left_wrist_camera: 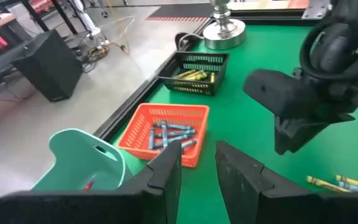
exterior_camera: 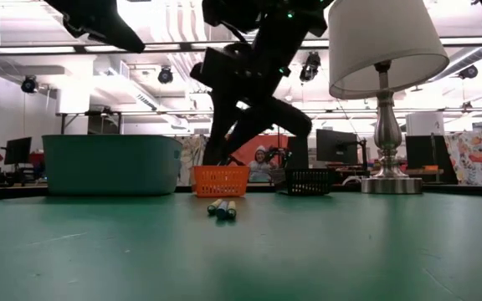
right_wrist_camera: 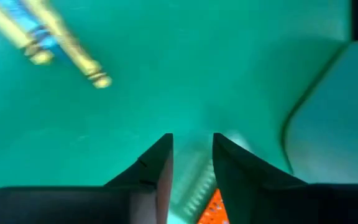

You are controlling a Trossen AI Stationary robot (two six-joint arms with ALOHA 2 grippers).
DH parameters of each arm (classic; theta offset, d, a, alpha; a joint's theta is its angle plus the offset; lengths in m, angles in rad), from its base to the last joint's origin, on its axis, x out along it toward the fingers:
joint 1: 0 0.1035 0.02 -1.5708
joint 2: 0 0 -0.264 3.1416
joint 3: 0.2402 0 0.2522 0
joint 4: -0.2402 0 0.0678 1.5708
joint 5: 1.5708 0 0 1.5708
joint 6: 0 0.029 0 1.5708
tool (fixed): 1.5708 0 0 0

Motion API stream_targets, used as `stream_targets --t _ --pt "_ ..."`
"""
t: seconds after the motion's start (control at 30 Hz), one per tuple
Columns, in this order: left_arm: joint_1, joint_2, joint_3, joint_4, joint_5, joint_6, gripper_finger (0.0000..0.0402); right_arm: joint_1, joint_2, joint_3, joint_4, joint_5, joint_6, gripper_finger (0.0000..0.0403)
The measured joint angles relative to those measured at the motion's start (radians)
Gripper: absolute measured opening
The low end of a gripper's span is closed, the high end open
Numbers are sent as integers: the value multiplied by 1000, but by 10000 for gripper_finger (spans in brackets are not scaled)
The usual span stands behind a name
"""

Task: Sort crayons
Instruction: Put the green crayon into the black bin

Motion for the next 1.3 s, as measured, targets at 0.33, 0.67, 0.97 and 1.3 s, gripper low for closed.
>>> stream_targets --t 0.33,0.67,0.97,1.3 --pt "-4 40 25 35 -39 6 81 25 1 -2 -134 -46 32 148" --pt "-11 95 27 78 -39 -45 81 28 7 -3 -162 -46 -169 148" --pt "-10 124 27 128 -69 -20 81 28 7 -3 -83 -184 -230 148" --pt "-10 121 27 141 -92 -19 81 28 85 -2 4 -250 -278 148"
